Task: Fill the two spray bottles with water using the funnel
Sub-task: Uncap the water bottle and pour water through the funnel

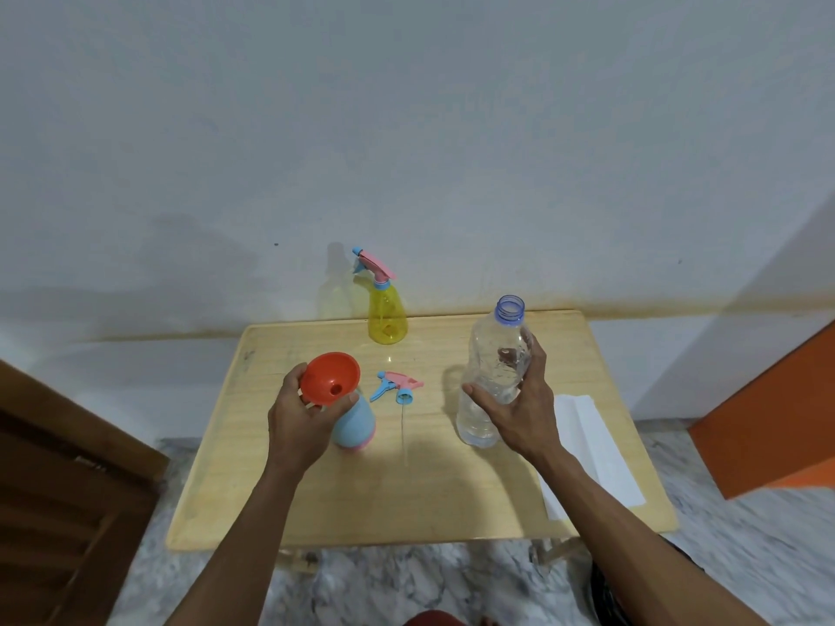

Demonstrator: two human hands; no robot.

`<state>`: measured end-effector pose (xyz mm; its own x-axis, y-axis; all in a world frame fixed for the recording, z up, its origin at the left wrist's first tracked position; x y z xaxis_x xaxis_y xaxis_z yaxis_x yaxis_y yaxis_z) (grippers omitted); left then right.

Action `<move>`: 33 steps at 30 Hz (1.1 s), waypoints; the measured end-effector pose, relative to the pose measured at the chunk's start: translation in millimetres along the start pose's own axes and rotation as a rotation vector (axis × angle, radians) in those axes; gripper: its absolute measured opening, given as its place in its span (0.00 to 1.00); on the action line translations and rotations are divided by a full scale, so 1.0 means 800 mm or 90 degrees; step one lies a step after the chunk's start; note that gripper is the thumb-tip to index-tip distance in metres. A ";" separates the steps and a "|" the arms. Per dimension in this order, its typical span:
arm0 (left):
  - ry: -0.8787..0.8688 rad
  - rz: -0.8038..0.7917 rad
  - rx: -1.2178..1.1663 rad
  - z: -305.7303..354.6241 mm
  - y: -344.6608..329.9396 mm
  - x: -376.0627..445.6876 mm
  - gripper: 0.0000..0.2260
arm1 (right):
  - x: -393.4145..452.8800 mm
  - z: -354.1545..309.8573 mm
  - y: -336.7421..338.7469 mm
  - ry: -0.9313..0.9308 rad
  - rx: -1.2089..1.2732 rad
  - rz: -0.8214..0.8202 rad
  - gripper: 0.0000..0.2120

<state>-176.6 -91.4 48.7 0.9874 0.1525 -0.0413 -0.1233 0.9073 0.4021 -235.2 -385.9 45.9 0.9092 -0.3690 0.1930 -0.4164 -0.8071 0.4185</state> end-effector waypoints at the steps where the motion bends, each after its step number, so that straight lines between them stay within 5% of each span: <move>1: -0.004 0.002 0.001 -0.001 0.000 0.000 0.39 | 0.000 0.001 0.000 0.000 0.000 0.000 0.52; 17: -0.010 0.025 -0.182 0.070 0.001 -0.010 0.38 | -0.001 0.002 0.001 -0.019 -0.018 -0.005 0.52; 33: 0.210 -0.167 0.104 0.002 -0.176 -0.008 0.25 | 0.006 0.005 -0.001 -0.080 -0.006 -0.015 0.52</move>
<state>-165.5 -221.0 -6.2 0.8955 0.0664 -0.4400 0.1701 0.8625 0.4766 -230.7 -389.2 42.8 0.9114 -0.4055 0.0705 -0.3945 -0.8118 0.4305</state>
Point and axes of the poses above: each hand's wrist, its own x-axis towards the middle knuckle, its own y-axis out of the back of the hand, z = x × y, the point moved 1 cm from there along x, towards the middle knuckle, and after that the axes turned 5 degrees about -x, right-handed, at the moved point
